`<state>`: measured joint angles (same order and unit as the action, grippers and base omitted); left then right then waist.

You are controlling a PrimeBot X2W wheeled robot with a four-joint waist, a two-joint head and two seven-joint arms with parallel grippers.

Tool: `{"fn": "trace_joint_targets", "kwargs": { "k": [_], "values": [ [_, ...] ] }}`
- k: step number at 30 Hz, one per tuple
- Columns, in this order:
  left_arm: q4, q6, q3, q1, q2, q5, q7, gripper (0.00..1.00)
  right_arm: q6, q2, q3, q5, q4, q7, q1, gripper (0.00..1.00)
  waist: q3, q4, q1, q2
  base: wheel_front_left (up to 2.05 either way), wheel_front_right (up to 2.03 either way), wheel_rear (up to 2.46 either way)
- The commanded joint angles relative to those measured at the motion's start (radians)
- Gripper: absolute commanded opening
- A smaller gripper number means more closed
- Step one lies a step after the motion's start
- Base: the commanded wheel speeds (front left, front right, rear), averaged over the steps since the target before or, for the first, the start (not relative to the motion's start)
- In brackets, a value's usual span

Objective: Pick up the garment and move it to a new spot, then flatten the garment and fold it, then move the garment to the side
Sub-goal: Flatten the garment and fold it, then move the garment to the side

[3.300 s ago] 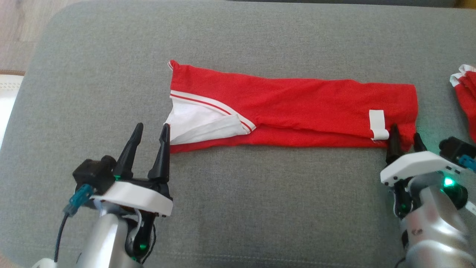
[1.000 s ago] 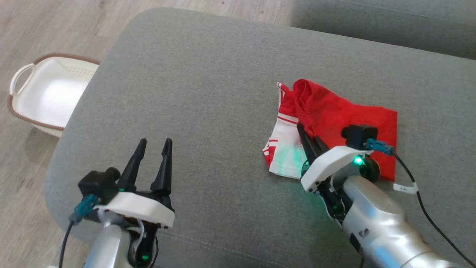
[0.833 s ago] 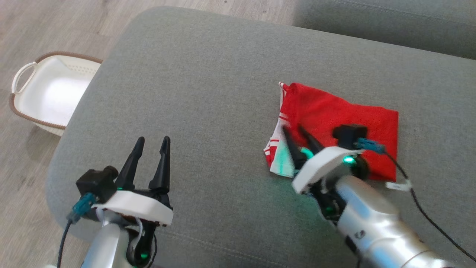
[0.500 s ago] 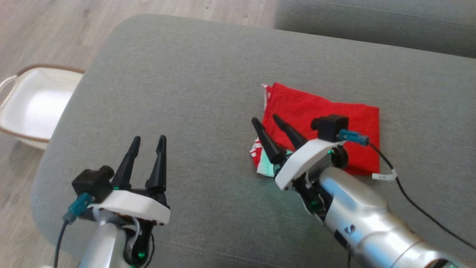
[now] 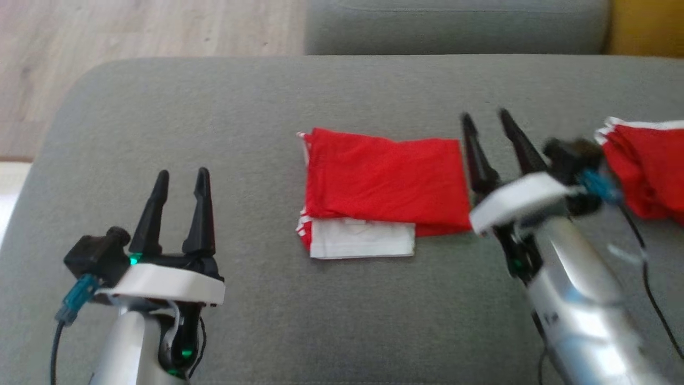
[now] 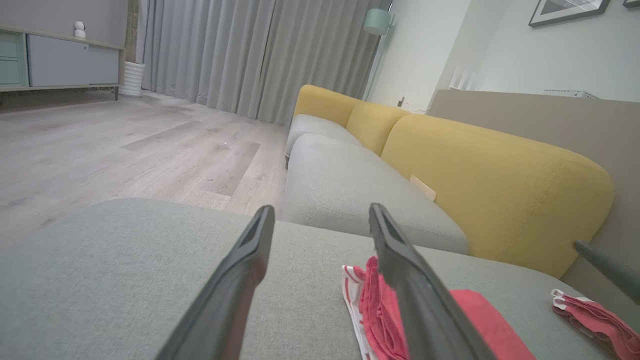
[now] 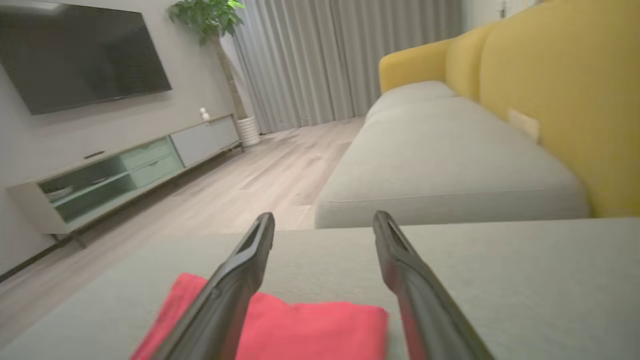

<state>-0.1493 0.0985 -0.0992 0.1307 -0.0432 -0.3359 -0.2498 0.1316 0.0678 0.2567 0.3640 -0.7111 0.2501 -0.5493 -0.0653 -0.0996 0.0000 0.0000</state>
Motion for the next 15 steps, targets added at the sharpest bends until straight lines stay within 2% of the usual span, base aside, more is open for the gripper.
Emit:
{"fn": "trace_joint_targets", "kwargs": {
  "k": [1, 4, 10, 15],
  "values": [
    [0.043, -0.005, 0.039, 0.026, -0.007, 0.009, -0.012, 1.0, -0.001, -0.017, -0.019, -0.036, 0.057, 0.011, 0.033, 1.0, 0.006, 0.024, 0.0, 0.0, 0.0, 0.0, 0.0],
    [0.053, -0.012, 0.041, 0.018, -0.007, 0.015, -0.012, 1.0, -0.001, -0.017, -0.094, -0.113, 0.155, 0.011, 0.124, 1.0, 0.011, 0.041, 0.0, 0.0, 0.0, 0.0, 0.0],
    [0.048, -0.016, 0.03, -0.008, -0.007, 0.037, -0.012, 1.0, -0.001, -0.017, -0.145, -0.137, 0.284, 0.012, 0.246, 1.0, 0.021, 0.054, 0.0, 0.0, 0.0, 0.0, 0.0],
    [0.035, -0.015, 0.027, -0.029, -0.007, 0.051, -0.012, 1.0, -0.001, -0.017, -0.153, -0.128, 0.331, 0.012, 0.298, 1.0, 0.024, 0.052, 0.0, 0.0, 0.0, 0.0, 0.0]
  ]
}}
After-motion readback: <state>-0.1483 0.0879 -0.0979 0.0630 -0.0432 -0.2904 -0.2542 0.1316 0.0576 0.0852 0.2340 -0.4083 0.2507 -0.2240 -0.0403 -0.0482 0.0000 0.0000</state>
